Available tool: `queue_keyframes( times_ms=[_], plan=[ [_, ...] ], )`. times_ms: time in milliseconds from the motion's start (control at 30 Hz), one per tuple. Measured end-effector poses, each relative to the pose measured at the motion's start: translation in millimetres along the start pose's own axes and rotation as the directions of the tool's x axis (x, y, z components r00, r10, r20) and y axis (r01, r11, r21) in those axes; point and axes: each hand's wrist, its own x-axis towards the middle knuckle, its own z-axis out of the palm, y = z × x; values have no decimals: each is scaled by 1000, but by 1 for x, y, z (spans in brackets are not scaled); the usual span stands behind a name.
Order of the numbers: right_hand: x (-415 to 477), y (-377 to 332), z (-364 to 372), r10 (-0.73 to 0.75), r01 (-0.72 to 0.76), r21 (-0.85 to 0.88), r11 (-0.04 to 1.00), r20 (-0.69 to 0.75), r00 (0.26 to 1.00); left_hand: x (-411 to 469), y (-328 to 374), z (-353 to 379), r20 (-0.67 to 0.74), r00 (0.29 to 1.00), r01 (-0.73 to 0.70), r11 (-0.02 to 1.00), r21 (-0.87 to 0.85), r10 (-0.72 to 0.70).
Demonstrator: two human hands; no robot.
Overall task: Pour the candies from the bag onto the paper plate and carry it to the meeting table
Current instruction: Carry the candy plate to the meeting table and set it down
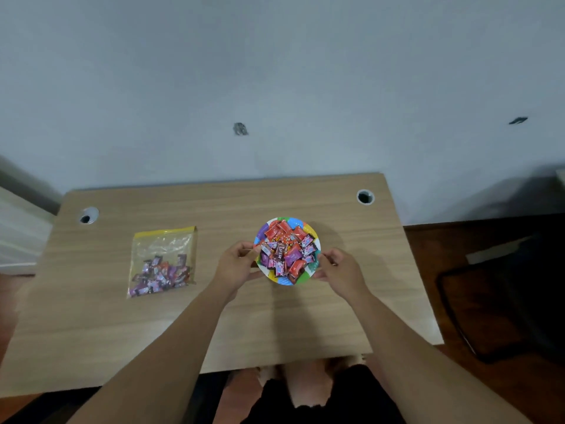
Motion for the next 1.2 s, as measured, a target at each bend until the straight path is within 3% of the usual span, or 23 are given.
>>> queue_keyframes(
  times_ms=[267,600,1200],
  plan=[
    [-10,-41,-34,-66,75,62,995,-138,988,-1,49,27,121,990,-71,997,14,69],
    [-31,-24,-90,-42,73,100,992,-279,959,-7,62,84,261,963,-96,989,110,64],
    [-144,70,-294,28,26,107,994,-472,881,-116,11,300,435,898,-153,972,181,60]
  ],
)
